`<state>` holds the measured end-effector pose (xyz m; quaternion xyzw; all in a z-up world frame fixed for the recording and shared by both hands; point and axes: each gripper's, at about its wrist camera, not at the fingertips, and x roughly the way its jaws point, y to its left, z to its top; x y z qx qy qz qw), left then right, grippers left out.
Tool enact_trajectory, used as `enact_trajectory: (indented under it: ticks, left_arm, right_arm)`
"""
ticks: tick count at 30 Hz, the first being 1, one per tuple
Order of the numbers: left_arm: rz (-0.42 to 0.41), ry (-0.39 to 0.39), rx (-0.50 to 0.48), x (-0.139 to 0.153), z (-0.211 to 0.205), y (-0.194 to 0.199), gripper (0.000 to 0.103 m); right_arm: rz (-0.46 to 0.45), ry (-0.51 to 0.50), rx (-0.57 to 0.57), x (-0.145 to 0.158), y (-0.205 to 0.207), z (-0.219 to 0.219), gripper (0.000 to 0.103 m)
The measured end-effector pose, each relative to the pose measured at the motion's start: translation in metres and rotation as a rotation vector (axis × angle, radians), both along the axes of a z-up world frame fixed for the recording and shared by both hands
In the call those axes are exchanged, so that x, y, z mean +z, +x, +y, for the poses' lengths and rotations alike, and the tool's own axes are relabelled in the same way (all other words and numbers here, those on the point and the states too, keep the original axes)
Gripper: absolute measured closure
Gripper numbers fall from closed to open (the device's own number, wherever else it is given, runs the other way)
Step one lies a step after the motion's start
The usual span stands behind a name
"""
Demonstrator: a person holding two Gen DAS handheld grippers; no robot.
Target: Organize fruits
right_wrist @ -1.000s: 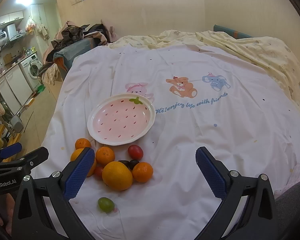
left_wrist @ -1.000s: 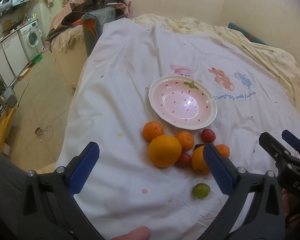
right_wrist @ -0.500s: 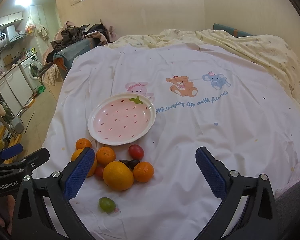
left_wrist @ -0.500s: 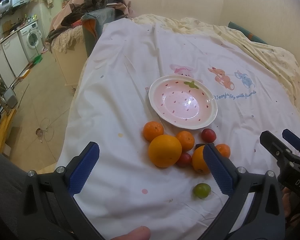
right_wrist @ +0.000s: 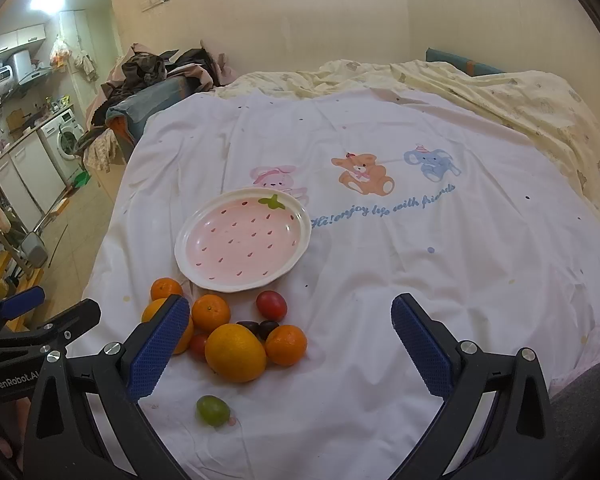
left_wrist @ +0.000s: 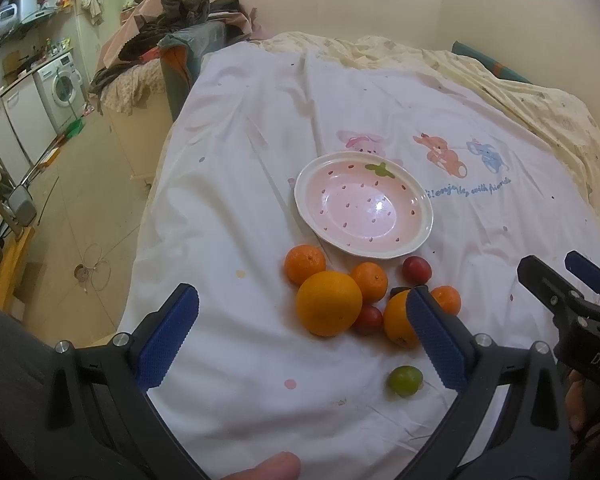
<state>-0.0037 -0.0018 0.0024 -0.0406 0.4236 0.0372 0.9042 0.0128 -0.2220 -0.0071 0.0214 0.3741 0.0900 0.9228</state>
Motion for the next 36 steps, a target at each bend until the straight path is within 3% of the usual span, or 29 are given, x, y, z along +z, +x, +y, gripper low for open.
enact_trajectory:
  ticks: [14,19,23,30,36]
  left_arm:
    - [0.007,-0.005,0.018,-0.002,0.004,-0.001,0.001]
    - [0.020,0.060,0.045,-0.002,0.005,0.002,0.001]
    - [0.132,0.049,0.086,-0.006,0.018,0.019,0.001]
    - [0.365,-0.122,0.167,-0.039,0.043,0.056,0.001]
    - [0.478,-0.226,0.174,-0.070,0.025,0.076,0.010]
  right_arm:
    - [0.003,0.004,-0.004,0.000,0.000,-0.002,0.000]
    - [0.027,0.027,-0.029,-0.002,0.003,-0.012,0.000]
    - [0.074,0.024,-0.102,-0.008,0.008,-0.030,0.000]
    - [0.189,0.074,-0.181,-0.025,0.020,-0.050,0.000]
    - [0.225,0.088,-0.162,-0.029,0.022,-0.047,0.000]
